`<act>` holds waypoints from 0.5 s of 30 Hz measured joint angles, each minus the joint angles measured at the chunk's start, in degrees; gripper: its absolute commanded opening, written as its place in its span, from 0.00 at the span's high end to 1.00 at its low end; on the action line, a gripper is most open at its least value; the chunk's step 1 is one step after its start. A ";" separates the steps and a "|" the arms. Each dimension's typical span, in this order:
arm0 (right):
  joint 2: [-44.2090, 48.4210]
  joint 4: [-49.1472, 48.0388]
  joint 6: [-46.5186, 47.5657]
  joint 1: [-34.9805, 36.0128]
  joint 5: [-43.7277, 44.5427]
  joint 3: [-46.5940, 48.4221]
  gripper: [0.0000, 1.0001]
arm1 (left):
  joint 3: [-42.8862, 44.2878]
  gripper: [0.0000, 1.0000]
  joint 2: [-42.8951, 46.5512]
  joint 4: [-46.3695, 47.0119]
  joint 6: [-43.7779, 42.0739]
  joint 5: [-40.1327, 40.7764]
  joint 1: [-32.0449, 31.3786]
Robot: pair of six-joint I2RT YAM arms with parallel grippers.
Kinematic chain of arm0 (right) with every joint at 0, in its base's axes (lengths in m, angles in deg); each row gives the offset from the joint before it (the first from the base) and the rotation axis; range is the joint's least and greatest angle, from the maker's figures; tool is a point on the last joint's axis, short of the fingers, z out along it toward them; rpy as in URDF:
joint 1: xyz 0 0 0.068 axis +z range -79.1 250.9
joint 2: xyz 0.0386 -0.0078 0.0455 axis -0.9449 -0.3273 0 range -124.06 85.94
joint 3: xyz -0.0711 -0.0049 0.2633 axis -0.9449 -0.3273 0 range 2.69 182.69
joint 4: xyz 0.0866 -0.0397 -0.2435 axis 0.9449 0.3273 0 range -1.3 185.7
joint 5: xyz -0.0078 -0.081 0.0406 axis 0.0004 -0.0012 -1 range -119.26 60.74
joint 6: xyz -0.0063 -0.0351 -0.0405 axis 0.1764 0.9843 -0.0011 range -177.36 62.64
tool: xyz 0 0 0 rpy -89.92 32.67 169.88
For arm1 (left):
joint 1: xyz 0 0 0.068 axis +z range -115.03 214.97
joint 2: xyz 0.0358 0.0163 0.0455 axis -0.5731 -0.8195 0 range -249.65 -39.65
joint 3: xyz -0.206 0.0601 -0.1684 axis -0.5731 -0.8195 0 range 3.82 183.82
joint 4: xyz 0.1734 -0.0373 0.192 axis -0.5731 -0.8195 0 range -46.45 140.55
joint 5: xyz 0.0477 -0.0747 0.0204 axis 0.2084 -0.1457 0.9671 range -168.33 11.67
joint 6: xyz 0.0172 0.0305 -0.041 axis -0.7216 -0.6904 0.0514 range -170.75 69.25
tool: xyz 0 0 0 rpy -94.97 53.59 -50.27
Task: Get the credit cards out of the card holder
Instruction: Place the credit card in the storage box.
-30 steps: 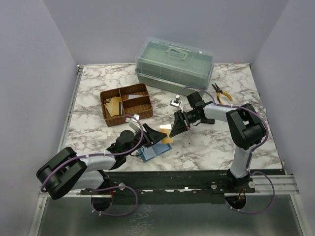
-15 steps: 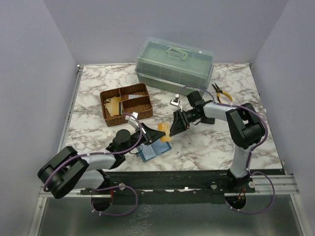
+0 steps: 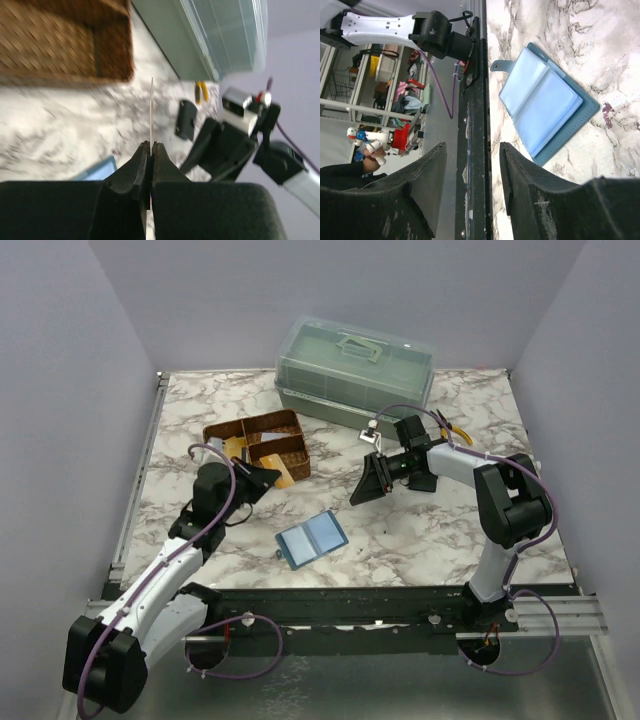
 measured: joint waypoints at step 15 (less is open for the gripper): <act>0.59 0.20 0.68 0.11 0.87 0.00 0.49 | 22.86 0.97 -19.82 -14.71 -23.93 -12.76 28.72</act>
